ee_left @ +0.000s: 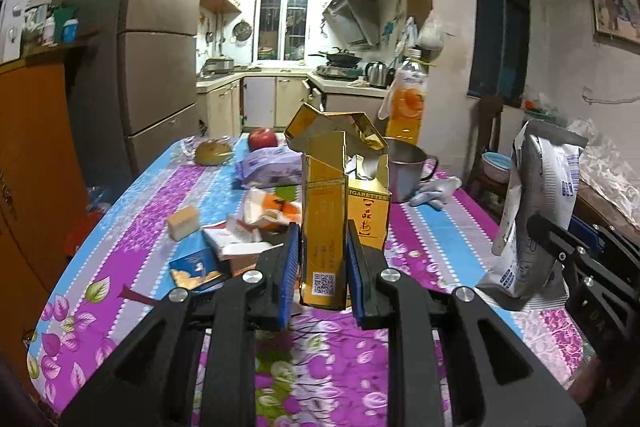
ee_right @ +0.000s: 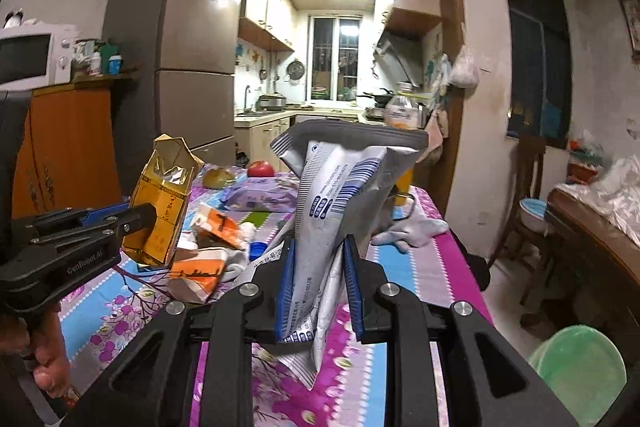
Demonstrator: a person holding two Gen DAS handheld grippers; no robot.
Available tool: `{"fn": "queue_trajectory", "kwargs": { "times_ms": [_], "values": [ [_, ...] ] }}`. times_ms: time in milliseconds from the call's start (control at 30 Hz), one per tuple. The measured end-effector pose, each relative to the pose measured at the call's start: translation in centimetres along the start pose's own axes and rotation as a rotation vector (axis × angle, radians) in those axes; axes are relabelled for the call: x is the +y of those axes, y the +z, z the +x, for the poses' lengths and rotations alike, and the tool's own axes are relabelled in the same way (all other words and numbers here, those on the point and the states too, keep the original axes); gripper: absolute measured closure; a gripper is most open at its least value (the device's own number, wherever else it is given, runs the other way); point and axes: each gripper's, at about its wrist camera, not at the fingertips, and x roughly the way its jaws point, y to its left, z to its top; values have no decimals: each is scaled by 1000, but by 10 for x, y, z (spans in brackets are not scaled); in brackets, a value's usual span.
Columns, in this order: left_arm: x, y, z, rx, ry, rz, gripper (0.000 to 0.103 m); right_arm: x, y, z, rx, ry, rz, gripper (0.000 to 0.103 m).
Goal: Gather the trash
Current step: 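Carry both items over the green bin and open both tools to drop them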
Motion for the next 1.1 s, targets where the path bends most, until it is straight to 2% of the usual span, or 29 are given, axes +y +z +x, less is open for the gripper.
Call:
{"fn": "queue_trajectory", "kwargs": {
  "times_ms": [333,633,1100],
  "values": [
    [-59,6,-1,-12,-100,52,82,-65,1,-45,-18,-119,47,78],
    [-134,7,-3,-9,-226,116,82,-132,-7,-85,0,-242,82,78],
    [-261,-9,15,88,-460,231,82,-273,-38,-137,107,-412,171,78]
  ]
}}
